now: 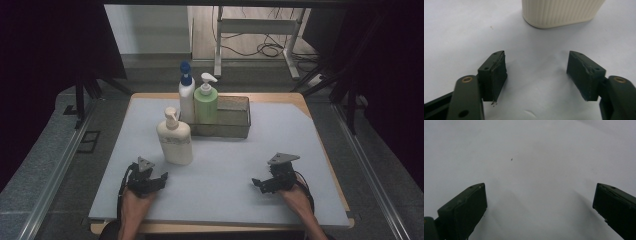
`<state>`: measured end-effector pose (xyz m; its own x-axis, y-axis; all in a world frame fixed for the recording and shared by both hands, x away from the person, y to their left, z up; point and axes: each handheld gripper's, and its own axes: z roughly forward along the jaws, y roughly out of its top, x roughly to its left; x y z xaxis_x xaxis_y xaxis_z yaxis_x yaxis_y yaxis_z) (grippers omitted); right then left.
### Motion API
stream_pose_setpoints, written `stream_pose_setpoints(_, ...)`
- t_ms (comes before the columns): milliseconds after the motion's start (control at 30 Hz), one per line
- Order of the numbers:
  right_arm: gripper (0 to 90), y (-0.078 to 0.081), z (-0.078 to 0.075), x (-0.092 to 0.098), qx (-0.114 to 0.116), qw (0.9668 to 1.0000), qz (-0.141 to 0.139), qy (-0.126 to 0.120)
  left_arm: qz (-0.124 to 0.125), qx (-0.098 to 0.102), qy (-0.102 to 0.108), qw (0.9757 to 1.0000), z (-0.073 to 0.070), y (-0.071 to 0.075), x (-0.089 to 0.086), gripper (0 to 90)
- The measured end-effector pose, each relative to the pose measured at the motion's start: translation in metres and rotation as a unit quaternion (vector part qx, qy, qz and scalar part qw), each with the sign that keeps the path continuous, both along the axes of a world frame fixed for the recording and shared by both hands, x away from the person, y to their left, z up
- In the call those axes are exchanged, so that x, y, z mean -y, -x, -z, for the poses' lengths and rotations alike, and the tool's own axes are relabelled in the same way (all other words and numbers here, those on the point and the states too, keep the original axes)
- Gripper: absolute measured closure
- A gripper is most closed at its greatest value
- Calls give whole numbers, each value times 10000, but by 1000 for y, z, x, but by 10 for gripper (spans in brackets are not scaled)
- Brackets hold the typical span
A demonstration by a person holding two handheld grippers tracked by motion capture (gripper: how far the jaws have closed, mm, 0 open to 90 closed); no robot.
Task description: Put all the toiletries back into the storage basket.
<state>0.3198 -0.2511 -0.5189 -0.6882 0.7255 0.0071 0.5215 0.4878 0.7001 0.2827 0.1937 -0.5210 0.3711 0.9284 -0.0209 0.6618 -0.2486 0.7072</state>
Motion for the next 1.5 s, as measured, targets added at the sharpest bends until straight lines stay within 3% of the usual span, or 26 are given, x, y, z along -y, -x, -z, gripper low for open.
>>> stream_pose_setpoints(367, 0, 1, 5, 0, -7, 10000, 8, 53, -250, 186, 146, 9994, -6, -14, -9, 482)
stream_pose_setpoints(467, 0, 1, 5, 0, -14, 10000, 15, 50, -271, 165, 91, 9995, -7, -20, -11, 551)
stream_pose_setpoints(833, 0, 1, 5, 0, -13, 10000, 11, 45, -196, 20, 339, 9992, -12, -42, -12, 882)
stream_pose_setpoints(1133, 0, 1, 5, 0, -10, 10000, 12, 43, -180, 61, 320, 9993, -12, -53, -5, 888)
stream_pose_setpoints(1367, 0, 1, 5, 0, -11, 10000, 16, 40, -195, 128, 174, 9996, -12, -65, 2, 888)
stream_pose_setpoints(1500, 0, 1, 5, 0, -14, 10000, 12, 44, -193, 124, 222, 9995, -12, -69, 3, 889)
